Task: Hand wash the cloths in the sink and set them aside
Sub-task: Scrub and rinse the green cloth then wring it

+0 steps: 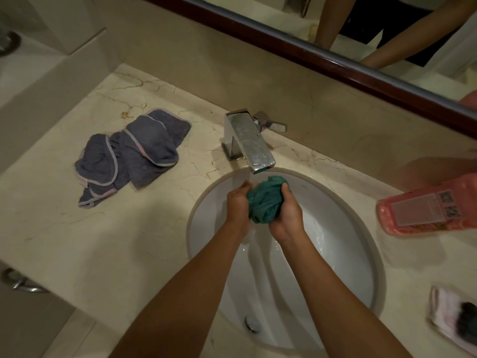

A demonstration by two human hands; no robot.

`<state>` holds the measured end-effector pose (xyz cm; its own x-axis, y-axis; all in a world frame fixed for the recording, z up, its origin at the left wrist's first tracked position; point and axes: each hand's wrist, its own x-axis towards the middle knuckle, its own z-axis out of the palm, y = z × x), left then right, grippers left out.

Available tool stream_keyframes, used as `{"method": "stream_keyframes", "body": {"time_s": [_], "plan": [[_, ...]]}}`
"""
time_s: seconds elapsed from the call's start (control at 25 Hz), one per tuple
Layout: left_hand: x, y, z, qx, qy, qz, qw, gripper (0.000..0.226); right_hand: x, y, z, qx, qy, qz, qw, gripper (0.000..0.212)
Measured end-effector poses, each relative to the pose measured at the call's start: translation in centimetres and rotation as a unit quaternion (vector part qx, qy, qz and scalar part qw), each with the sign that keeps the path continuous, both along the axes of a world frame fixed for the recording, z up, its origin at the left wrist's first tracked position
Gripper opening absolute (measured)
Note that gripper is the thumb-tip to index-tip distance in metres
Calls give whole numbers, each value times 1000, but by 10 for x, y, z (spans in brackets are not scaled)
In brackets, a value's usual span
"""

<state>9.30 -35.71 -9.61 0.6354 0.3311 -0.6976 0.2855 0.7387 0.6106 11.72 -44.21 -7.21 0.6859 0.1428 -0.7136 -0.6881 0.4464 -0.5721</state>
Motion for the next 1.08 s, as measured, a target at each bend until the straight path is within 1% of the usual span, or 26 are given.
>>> {"method": "stream_keyframes", "body": {"time_s": [0.08, 0.12, 0.16, 0.24, 0.32, 0.36, 0.4, 0.52, 0.64, 0.72, 0.76, 0.84, 0.92, 0.96, 1.0, 1.04, 1.08], "plan": [[-1, 2, 3, -16, -16, 0, 1000, 37, 3, 2, 4, 6, -29, 6, 1000, 36], [-1, 3, 3, 4, -14, -3, 1000, 37, 5, 3, 5, -11, -49, 9, 999, 32], [-1, 3, 3, 33, -3, -8, 999, 34, 7, 3, 6, -38, -73, 14, 997, 27], [-2, 3, 1, 83, 12, -27, 996, 31, 6, 5, 8, -126, -129, 52, 982, 17], [-5, 2, -3, 128, 30, -46, 990, 34, -1, 8, 7, -202, -172, 120, 957, 16], [-6, 1, -5, 136, 40, -49, 989, 37, -4, 9, 6, -216, -180, 151, 948, 17], [-8, 0, -5, 117, 48, -47, 991, 43, -7, 11, 5, -215, -177, 176, 944, 18], [-11, 3, -4, 0, 47, -43, 998, 62, -9, 10, 8, -223, -147, 229, 936, 31], [-10, 8, 0, -70, 32, -39, 996, 67, -9, 6, 13, -252, -153, 266, 918, 47], [-8, 10, 4, -94, 19, -54, 994, 65, -7, 1, 14, -246, -175, 275, 913, 50], [-7, 10, 7, -103, 17, -60, 993, 62, -6, -2, 15, -238, -179, 255, 920, 48], [-5, 9, 8, -120, 11, -58, 991, 57, -2, -10, 16, -232, -172, 173, 942, 39], [-6, 8, 6, -134, 3, -33, 990, 59, 3, -16, 15, -279, -177, 105, 938, 26], [-7, 8, 5, -136, 0, -27, 990, 62, 5, -17, 14, -297, -168, 97, 935, 23], [-7, 8, 4, -139, -6, -30, 990, 65, 7, -17, 12, -285, -141, 110, 942, 27], [-7, 8, 4, -144, -16, -36, 989, 69, 7, -14, 11, -235, -98, 142, 957, 37], [-7, 7, 3, -155, -28, -37, 987, 71, 6, -11, 11, -155, -44, 176, 971, 48]]}}
